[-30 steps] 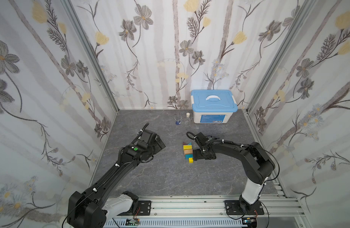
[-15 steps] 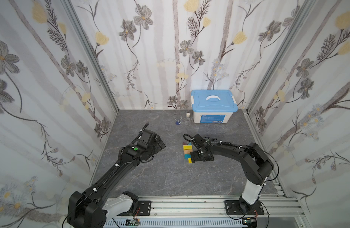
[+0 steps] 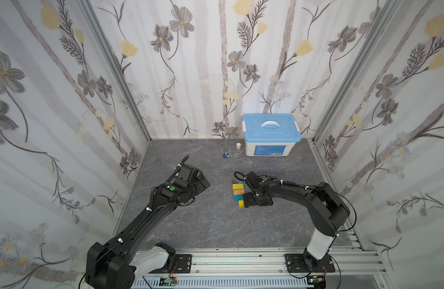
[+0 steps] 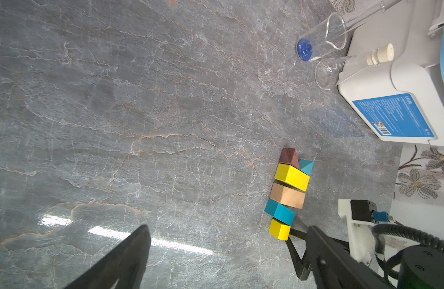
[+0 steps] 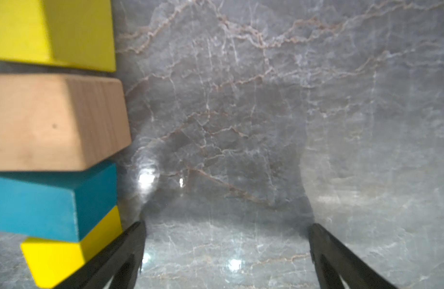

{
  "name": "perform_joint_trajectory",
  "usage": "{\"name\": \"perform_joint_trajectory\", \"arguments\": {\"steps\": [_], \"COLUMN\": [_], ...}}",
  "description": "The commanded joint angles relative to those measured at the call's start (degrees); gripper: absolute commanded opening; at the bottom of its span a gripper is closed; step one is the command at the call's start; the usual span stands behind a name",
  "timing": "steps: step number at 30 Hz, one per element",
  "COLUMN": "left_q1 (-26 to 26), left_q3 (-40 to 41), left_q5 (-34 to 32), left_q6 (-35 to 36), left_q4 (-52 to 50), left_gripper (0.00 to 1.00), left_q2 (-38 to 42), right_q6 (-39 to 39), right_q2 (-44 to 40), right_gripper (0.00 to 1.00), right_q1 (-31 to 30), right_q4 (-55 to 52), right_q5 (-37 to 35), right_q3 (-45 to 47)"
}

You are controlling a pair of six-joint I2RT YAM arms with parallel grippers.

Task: Assemble a carrot with building blocks
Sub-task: Adjust the building block at the center of the board.

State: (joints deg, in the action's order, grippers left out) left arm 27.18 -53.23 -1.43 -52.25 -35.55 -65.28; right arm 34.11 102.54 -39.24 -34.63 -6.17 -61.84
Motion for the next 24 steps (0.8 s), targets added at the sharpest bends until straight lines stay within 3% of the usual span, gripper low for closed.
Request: {"name": "perform_joint_trajectory", "arguments": {"steps": [1,24], "left_q1": [-0.04,0.15], "left_q3": [0.14,0.68], "left_q5": [-0.06,3.06], "left_q6": [0.39,1.96], "left_q4": [0.65,1.11], "left_gripper": [1.0,1.0], "left_q2": [0.02,-2.23], "right_q6": [0.98,1.71], "right_q2": [-0.01,2.31], "right_gripper": [1.0,1.0], "right_q1": [-0.73,-1.54], "right_q4": [-1.45,-1.16], "right_q5": [-0.13,-0.28], "right_q3": [-0.05,-2.49]}}
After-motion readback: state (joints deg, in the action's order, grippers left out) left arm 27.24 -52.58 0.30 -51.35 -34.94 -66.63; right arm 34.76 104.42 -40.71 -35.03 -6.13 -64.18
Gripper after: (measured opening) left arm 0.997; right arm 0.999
